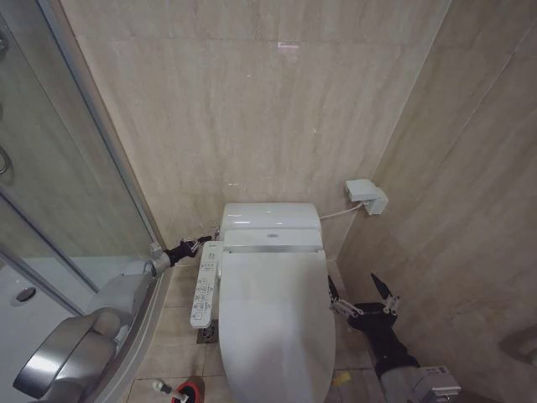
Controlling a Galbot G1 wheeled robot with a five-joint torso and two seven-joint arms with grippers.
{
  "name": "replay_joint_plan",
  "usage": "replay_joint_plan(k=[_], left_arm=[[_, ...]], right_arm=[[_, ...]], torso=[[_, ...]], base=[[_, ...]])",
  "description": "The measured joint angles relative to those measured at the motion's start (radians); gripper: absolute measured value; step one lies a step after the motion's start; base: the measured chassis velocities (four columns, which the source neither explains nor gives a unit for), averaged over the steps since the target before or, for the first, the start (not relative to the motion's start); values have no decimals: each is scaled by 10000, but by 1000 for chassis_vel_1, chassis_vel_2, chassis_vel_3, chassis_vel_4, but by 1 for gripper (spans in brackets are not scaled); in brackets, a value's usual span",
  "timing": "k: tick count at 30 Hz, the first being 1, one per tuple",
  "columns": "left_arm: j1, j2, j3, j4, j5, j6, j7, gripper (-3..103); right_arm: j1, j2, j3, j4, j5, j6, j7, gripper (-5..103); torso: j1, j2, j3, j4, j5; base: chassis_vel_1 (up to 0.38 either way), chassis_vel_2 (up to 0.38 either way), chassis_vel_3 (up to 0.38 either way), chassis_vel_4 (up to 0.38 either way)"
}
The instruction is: Open the toilet lid, clean the toilet bowl with a toilet brush, close the toilet lid, and flush.
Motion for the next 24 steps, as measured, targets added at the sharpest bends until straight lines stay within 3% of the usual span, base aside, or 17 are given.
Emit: replay_joint_plan(k=[24], left_arm=[[-19,-160,-45,271,387,319,286,0]], right_arm=[[0,0,0,0,0,0,0,100]], torso=[[0,0,-1,8,4]], base=[[0,0,0,0]])
